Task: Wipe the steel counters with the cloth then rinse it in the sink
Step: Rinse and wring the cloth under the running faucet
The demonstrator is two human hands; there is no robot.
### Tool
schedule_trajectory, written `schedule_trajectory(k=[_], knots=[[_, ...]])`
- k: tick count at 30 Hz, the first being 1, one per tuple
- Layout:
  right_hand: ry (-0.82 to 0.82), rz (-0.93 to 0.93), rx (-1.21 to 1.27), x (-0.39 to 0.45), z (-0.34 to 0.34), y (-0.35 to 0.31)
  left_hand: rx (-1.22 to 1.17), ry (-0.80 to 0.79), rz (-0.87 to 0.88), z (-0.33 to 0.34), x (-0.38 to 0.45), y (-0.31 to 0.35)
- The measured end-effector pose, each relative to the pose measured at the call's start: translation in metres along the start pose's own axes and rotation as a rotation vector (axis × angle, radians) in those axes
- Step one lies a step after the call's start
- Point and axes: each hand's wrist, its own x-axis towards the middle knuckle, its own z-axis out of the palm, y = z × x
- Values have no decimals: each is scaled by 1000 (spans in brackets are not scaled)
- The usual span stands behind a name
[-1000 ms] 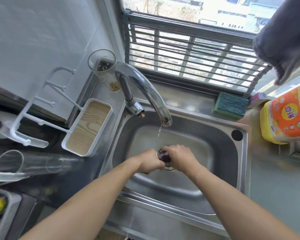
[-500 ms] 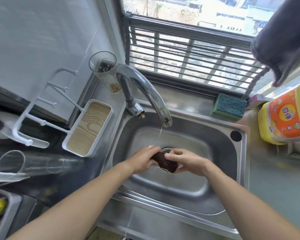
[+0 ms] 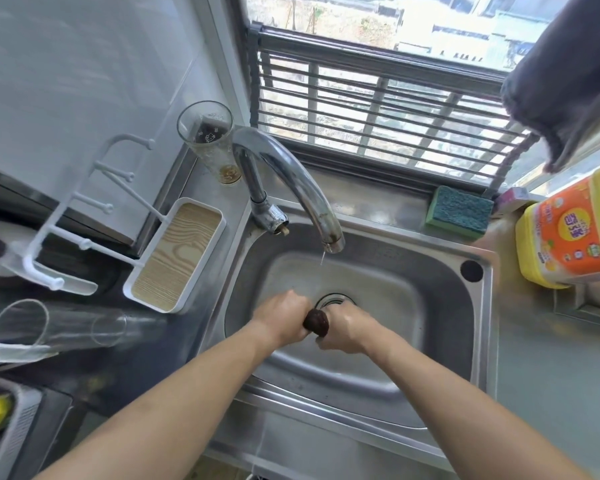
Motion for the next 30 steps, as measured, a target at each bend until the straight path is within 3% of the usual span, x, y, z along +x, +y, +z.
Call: schedule_trajectory(k=[4, 8, 11, 15, 17, 19, 22, 25, 27, 30], knots=[[278, -89, -169, 1, 9, 16, -344, -148, -163, -3, -3, 15], [367, -152, -297, 2, 10, 27, -801, -274, -299, 0, -10, 27], [523, -205, -314, 0, 12, 32, -1100, -376, -389, 8, -16, 35], [697, -262, -364, -3, 22, 41, -1299, -821, -394, 1, -13, 26], [747, -255, -291, -2, 24, 43, -1406, -906, -370, -2, -9, 19], [691, -211, -205, -1, 20, 44, -1416, -861, -360, -4, -6, 15], [323, -120, -40, -6, 4, 39, -971, -532, -188, -2, -1, 12], [-72, -92, 492, -14, -9, 42, -404, -222, 25, 6, 9, -3], [-203, -38, 901, -20, -15, 49, -257, -101, 149, 8, 8, -11], [-400, 31, 1146, -25, -22, 60, -186, 134, 392, 10, 6, -8]])
